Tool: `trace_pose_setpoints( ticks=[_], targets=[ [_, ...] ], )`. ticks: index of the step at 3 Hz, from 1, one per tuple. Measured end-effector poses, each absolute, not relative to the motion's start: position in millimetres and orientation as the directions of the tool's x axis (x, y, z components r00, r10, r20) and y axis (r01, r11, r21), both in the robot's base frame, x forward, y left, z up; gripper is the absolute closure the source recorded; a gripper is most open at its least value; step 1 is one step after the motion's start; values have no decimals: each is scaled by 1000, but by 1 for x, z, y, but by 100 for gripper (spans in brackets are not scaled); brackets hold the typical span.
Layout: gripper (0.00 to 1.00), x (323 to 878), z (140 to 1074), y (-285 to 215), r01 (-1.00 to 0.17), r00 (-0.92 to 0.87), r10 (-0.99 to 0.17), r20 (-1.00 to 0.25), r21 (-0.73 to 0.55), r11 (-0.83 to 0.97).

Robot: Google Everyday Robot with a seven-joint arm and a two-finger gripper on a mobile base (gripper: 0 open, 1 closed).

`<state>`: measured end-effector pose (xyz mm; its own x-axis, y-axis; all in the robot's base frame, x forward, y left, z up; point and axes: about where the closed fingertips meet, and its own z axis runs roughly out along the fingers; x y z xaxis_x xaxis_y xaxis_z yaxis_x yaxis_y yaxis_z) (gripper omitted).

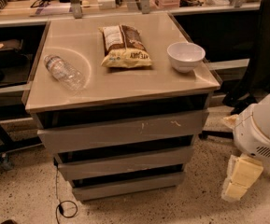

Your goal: Open middle drawer

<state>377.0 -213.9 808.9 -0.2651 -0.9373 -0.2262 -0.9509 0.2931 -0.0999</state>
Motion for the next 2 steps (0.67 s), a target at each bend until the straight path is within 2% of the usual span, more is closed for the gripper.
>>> trace_pose_setpoints(
  ticks=[2],
  targets=[
    [0,378,706,-181,-971,-215,-952,-220,-56,232]
  ],
)
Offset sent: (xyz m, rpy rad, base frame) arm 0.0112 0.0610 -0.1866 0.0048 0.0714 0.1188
